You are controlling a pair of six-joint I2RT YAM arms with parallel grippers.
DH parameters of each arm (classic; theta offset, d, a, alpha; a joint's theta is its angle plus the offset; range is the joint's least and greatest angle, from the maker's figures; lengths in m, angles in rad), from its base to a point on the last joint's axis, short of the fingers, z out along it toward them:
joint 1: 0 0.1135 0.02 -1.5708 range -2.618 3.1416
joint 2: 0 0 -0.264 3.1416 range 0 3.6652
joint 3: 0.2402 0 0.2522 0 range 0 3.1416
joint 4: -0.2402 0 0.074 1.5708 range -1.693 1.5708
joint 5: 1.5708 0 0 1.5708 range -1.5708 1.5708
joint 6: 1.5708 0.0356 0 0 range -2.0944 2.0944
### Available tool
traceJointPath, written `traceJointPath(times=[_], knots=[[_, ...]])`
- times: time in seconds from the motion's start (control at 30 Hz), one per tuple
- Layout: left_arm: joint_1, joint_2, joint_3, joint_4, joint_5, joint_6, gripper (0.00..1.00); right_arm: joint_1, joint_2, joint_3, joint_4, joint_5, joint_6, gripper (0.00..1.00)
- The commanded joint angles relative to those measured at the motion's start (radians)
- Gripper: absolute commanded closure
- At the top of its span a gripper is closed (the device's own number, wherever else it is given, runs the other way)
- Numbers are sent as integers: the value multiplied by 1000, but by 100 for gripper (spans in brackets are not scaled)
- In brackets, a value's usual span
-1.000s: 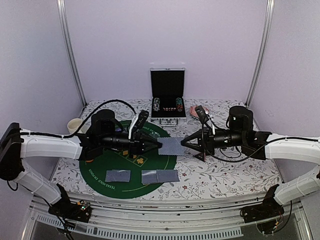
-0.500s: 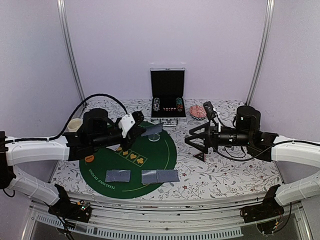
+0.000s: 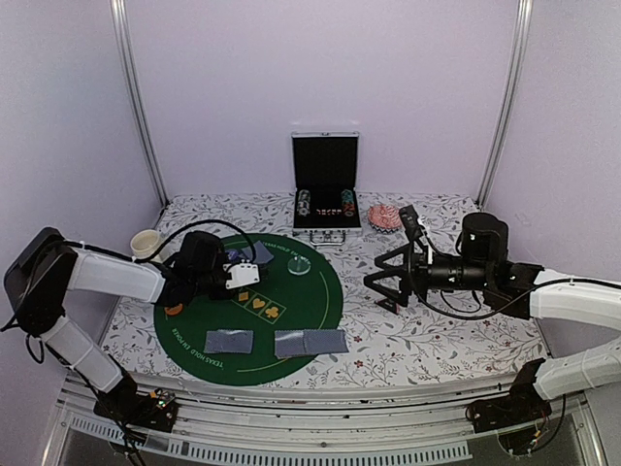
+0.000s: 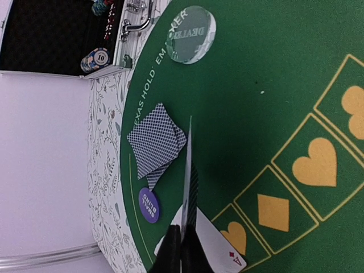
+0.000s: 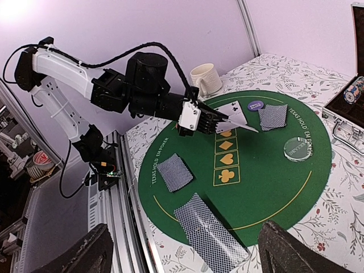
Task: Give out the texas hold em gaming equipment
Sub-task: Flop the poker card into the community card area.
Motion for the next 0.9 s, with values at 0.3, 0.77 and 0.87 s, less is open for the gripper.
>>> traceJointPath(times=[0.3, 0.77, 0.87], knots=[[0, 89, -66, -68, 65, 135, 100, -20, -36, -29, -8, 7, -23, 9], [38, 134, -13, -98, 46, 89, 100, -22, -40, -25, -14, 12, -22, 8], [48, 124, -18, -110, 61, 90, 100, -23, -41, -24, -17, 15, -23, 8]])
